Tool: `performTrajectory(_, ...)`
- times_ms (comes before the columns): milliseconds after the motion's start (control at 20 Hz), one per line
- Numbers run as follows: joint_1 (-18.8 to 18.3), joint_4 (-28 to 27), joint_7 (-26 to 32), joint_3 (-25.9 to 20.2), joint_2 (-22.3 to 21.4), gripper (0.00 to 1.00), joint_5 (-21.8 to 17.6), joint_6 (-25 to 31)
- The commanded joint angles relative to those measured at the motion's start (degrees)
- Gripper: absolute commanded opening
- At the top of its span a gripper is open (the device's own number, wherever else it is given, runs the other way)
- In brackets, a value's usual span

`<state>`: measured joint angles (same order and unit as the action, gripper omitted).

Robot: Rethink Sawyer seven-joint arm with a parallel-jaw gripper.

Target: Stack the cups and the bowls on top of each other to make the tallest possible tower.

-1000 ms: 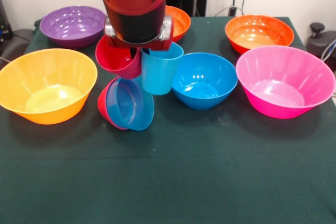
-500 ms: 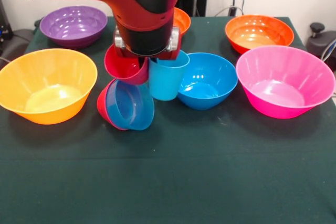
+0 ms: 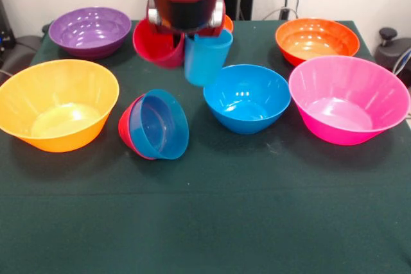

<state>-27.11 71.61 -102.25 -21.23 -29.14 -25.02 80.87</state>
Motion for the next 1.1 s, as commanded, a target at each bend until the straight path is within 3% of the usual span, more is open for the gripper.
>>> performTrajectory(50, 3.3, 12.2, -7.2, 3.4, -11.4, 0.0, 4.2, 2.8)
performTrajectory(250, 4.3, 12.9, -7.4, 3.1, -14.6, 0.0, 8.1, 7.5)
performTrajectory(450, 4.2, 15.6, -8.7, 2.0, -14.8, 0.0, 14.3, 2.8)
performTrajectory(600, 5.1, 15.0, -9.9, 1.9, -13.7, 0.0, 16.9, -0.9)
performTrajectory(750, 5.8, 15.1, -9.8, 1.9, -13.2, 0.0, 18.6, -6.1)
performTrajectory(1100, 6.4, 14.5, -8.5, 3.4, -11.6, 0.0, 18.9, -11.1)
